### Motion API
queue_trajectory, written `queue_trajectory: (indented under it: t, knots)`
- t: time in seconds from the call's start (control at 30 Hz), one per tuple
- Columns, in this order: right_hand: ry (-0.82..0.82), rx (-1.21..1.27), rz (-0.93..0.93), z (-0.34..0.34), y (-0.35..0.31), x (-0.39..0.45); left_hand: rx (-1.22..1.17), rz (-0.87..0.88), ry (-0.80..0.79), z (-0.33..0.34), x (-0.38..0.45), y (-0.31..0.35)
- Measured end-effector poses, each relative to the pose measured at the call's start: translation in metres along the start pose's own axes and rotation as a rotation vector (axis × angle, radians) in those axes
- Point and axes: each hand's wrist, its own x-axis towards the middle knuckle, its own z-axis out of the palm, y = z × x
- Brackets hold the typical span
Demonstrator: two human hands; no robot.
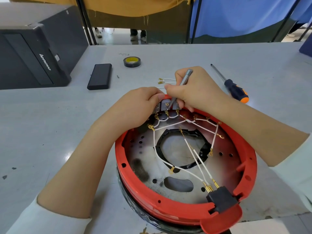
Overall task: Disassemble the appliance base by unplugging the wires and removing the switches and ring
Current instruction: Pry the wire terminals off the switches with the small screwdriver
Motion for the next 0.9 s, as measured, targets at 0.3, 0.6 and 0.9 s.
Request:
queue_trajectory:
  t: [0.3, 0.6, 0.9]
  knots:
    - [0.124, 0.055, -0.118, 0.003, 0.007, -0.008, -0.019, -0.001, 0.0, 0.001, 0.0, -0.002]
    - [0.084, 0.025, -0.066, 0.004, 0.004, -0.004, 0.011, 0.009, 0.011, 0.0, -0.002, -0.001]
    - [-0.041, -0.058, 0.053, 0.002, -0.003, 0.005, -0.004, -0.01, -0.009, 0.0, -0.002, 0.0]
